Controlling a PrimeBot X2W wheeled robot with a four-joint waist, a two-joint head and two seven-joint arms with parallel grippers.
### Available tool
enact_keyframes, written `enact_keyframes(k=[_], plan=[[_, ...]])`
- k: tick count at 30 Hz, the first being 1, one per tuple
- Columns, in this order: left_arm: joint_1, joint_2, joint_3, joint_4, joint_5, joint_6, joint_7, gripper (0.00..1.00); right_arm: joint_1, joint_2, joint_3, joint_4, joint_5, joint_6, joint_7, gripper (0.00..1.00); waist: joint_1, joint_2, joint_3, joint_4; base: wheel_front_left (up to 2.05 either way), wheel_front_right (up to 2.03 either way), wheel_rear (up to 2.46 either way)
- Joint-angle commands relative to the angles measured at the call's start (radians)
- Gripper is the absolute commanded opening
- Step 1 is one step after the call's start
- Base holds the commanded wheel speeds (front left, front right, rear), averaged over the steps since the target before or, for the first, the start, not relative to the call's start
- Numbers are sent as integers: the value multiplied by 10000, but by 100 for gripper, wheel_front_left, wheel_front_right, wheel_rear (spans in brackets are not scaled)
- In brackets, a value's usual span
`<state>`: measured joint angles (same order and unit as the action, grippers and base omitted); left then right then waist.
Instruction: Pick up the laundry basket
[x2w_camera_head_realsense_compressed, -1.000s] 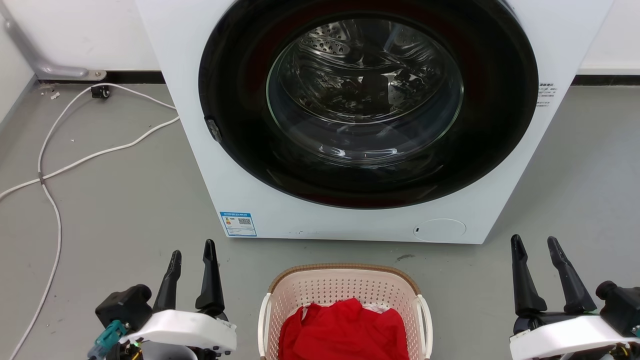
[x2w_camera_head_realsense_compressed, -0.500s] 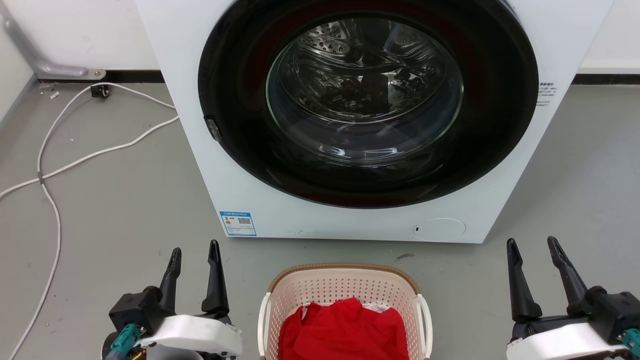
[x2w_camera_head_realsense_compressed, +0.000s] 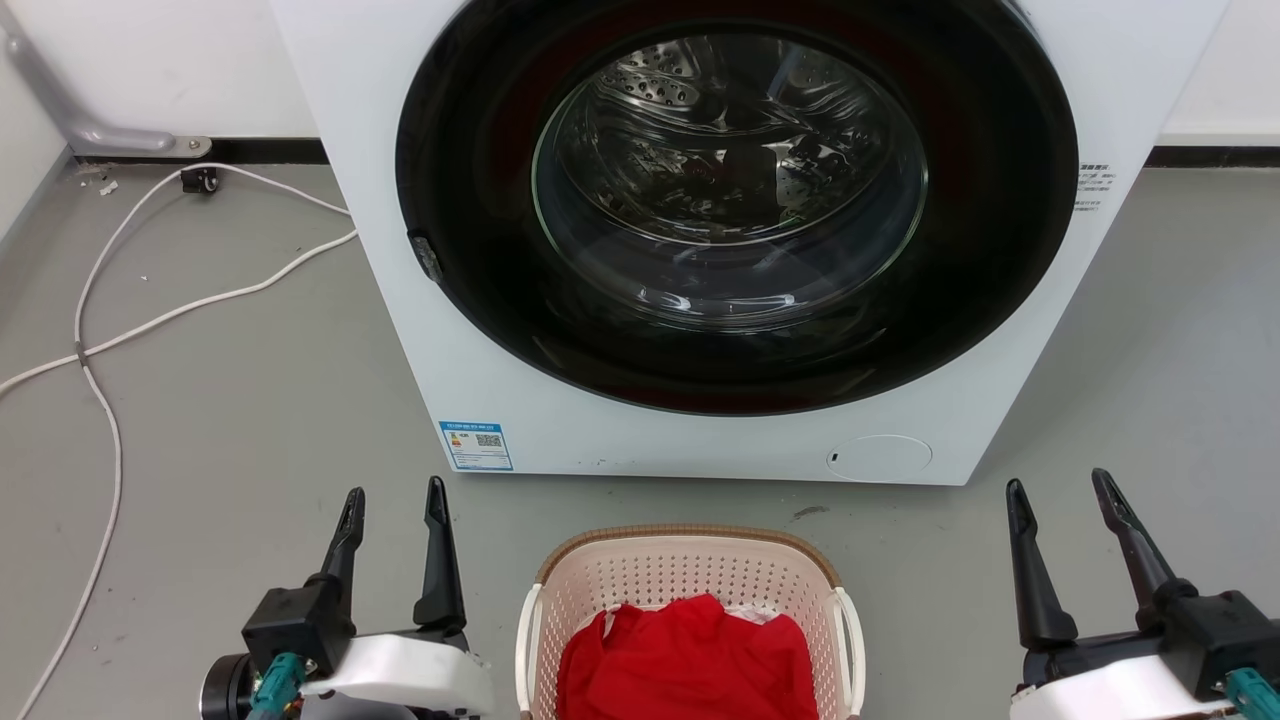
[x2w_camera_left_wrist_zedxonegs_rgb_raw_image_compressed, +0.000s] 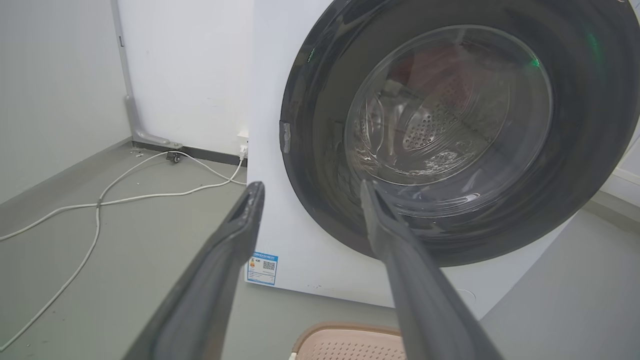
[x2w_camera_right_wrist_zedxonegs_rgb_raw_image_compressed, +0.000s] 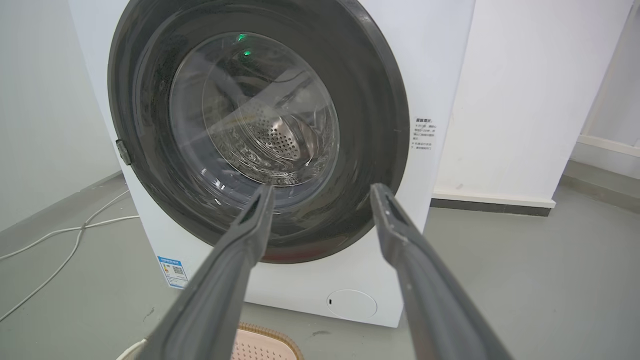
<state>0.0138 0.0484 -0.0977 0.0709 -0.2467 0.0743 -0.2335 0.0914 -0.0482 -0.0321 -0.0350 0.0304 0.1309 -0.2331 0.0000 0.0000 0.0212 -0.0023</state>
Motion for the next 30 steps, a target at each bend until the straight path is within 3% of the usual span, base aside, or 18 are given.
enact_keyframes(k=[1,14,30], plan=[[88,28,-34,-77,142,44,-74,100,101,-35,18,-96,-153,-3,-77,100,0,0,-1,-1,0,0,0],[181,31,-96,-133,1165,156,-342,100,234,-34,81,-166,-1244,-3,-337,100,0,0,-14,-9,0,0,0],[230,29,-39,24,1145,134,-323,100,243,-34,81,4,-860,-3,-324,100,0,0,-42,-24,0,0,0]])
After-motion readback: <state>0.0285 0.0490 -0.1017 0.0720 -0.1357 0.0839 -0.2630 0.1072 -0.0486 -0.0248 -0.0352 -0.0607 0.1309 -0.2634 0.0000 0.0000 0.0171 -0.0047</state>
